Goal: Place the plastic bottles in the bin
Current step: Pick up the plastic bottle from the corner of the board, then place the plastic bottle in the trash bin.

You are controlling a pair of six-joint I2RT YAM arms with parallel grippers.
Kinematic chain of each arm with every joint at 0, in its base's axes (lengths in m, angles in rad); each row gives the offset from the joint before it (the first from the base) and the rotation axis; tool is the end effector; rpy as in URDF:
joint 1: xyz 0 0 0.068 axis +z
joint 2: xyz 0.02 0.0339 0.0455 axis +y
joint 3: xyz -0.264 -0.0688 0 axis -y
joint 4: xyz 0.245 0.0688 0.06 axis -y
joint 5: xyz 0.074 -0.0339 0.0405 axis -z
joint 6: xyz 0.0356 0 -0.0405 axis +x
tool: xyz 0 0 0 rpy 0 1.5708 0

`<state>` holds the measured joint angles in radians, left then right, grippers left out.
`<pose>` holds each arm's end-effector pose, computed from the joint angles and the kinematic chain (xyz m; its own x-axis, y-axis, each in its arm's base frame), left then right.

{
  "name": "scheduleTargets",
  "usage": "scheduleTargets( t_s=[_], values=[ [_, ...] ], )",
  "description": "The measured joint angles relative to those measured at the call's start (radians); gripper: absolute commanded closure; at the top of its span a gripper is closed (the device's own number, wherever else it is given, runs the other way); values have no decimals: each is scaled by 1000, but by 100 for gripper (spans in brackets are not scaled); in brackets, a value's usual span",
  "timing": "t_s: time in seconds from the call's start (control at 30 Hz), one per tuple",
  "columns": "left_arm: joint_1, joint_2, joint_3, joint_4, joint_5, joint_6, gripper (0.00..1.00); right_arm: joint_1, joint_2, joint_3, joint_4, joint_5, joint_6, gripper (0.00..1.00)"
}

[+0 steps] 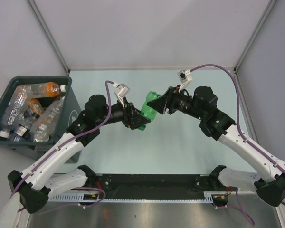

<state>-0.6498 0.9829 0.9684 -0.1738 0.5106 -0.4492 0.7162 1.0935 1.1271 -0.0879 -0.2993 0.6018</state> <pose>0.1667 -0.1485 0.3700 -0.5295 -0.0735 -0.8451 0.7551 0.4133 -0.5090 0.1813 0.1717 0.4103 -0.5146 0.2692 -0.8140 -0.6770 0.4550 0.5785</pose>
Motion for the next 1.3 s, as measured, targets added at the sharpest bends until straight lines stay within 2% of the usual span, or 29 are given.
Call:
scheduleTargets(
  t_s=[0.03, 0.07, 0.1, 0.13, 0.17, 0.2, 0.27, 0.3, 0.4, 0.67, 0.83, 1.03, 1.17, 1.3],
  values=[
    [-3, 3, 0, -1, 1, 1, 46, 0, 3, -6, 4, 2, 1, 66],
    [-6, 3, 0, -2, 2, 2, 51, 0, 6, -10, 9, 3, 2, 63],
    [-6, 3, 0, -7, 0, -1, 56, 0, 8, -14, 14, 4, 3, 49],
    [-7, 3, 0, -12, 0, 4, 64, 0, 10, -18, 19, 8, 8, 40],
    [-8, 3, 0, -14, -2, 5, 66, 0, 11, -18, 21, 11, 12, 31],
    [-8, 3, 0, -15, -6, 5, 67, -1, 11, -19, 23, 13, 13, 15],
    [-9, 0, 0, -16, -22, 6, 72, -1, 12, -21, 29, 12, 24, 3],
    [-10, 0, 0, -16, -36, 5, 73, 1, 12, -23, 29, 12, 26, 0],
    [-12, -5, 2, -29, -95, 13, 75, 10, 14, -27, 21, 7, 27, 0],
    [-10, -50, 67, -214, -400, 68, 77, 12, 11, -34, -18, 25, 31, 0],
    [-10, -94, 195, -408, -715, 118, 75, -21, -11, -43, -41, 40, 35, 0],
    [-3, -100, 436, -637, -1175, 211, 74, -71, -39, -71, -66, 40, 51, 0],
    [21, -101, 546, -694, -1386, 279, 72, -86, -41, -92, -71, 39, 60, 0],
    [108, -100, 611, -704, -1536, 356, 71, -93, -41, -101, -73, 32, 63, 0]
  ],
)
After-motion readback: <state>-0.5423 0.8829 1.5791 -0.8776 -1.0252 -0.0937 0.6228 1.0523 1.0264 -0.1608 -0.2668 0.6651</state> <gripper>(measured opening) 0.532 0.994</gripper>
